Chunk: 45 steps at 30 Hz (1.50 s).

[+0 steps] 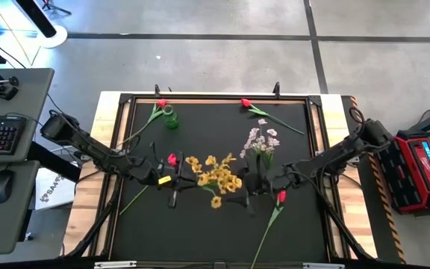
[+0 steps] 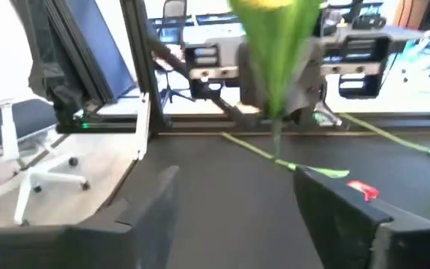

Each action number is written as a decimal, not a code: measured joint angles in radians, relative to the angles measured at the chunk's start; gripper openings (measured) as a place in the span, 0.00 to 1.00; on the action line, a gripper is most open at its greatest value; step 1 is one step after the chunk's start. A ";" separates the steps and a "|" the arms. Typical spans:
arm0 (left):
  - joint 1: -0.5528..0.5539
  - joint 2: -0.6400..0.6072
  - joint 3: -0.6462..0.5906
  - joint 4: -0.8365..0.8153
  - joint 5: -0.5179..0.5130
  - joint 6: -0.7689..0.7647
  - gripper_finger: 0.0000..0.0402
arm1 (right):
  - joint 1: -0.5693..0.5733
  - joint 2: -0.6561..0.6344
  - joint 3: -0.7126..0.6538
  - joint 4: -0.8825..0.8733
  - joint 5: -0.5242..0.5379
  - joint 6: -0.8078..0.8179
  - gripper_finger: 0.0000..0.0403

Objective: Sort flowers into vase by color
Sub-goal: Put the yellow flowers into the yellow vase

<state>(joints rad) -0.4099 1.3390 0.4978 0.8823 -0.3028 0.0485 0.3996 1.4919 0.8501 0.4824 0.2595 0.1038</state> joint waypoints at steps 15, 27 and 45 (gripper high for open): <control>0.031 0.021 0.082 0.007 0.118 0.106 0.00 | -0.054 0.001 0.000 0.165 -0.078 -0.222 0.73; 0.059 0.260 0.263 0.004 0.038 0.171 0.00 | -0.059 0.001 0.000 0.163 -0.137 -0.198 0.65; 0.065 0.332 0.337 -0.067 -0.021 0.169 0.13 | -0.058 -0.001 0.000 0.126 -0.142 -0.163 0.08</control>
<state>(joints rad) -0.3454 1.6709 0.8349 0.8158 -0.3236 0.2178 0.3420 1.4907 0.8505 0.6086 0.1177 -0.0593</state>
